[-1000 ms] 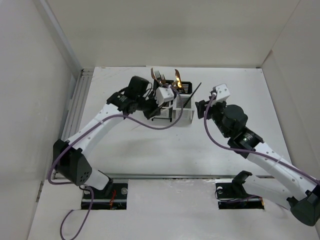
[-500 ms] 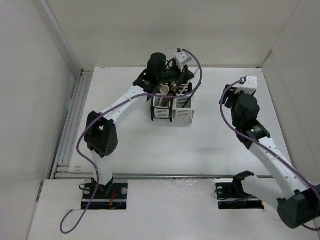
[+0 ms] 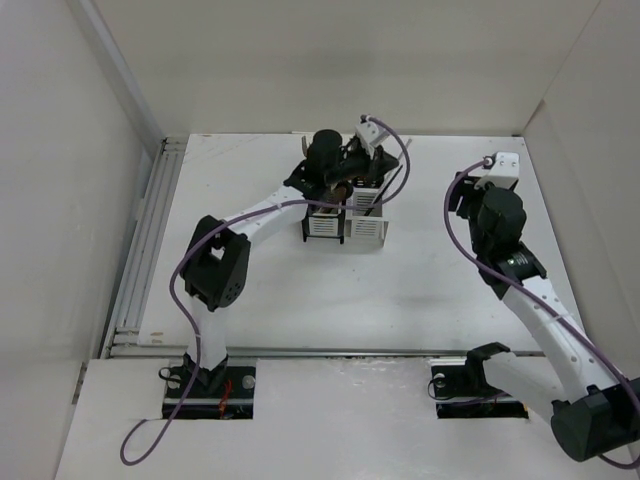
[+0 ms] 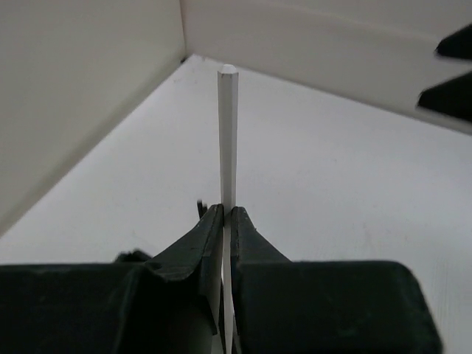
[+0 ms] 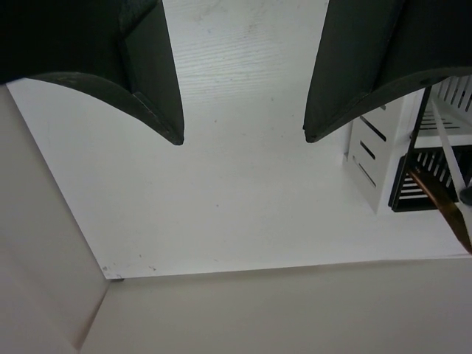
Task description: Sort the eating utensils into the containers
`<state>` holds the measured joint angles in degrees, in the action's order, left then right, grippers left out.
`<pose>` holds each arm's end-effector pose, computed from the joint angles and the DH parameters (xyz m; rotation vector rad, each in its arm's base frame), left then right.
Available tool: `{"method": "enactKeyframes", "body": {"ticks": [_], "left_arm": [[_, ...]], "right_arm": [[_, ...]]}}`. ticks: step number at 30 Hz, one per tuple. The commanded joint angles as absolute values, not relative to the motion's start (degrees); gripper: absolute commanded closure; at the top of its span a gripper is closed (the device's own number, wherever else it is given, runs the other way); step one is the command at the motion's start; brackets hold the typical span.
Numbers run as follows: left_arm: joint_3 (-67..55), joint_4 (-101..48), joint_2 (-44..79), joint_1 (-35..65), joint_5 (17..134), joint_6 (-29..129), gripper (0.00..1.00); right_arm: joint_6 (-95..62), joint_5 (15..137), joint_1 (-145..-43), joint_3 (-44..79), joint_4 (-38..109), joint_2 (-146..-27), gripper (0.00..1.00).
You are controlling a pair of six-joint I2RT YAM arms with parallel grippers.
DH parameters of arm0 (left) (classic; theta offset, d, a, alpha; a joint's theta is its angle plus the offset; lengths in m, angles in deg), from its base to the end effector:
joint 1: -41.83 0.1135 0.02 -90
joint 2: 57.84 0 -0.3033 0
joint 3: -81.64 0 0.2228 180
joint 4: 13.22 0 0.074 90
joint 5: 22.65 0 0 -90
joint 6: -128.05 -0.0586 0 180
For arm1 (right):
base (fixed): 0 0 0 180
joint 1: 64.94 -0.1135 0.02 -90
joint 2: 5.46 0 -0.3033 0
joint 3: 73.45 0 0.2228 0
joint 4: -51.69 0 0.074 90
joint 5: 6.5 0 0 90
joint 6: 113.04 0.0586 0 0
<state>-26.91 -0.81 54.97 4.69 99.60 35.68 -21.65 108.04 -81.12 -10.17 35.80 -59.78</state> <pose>0.3654 -0.3160 0.3940 0.9363 1.1899 -0.8913 0.1888 0.0294 0.3792 0.1030 1.6793 -0.1316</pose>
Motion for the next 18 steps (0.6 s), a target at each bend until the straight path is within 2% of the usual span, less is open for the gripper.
{"method": "enactKeyframes", "body": {"ticks": [1, 7, 18], "left_arm": [[-21.1, 6.03, 51.77, 5.09, 97.67, 36.21, 1.0], [-14.58, 6.05, 50.18, 5.09, 96.52, 35.68, 1.0], [-12.73, 6.58, 48.07, 6.15, 96.0, 34.62, 1.0]], "right_arm": [[-22.77, 107.5, -80.58, -9.49, 35.64, -57.4, 0.29], [-22.77, 107.5, -80.05, -10.01, 34.49, -55.56, 0.29], [-22.77, 106.98, -80.05, -10.01, 32.82, -54.41, 0.29]]}}
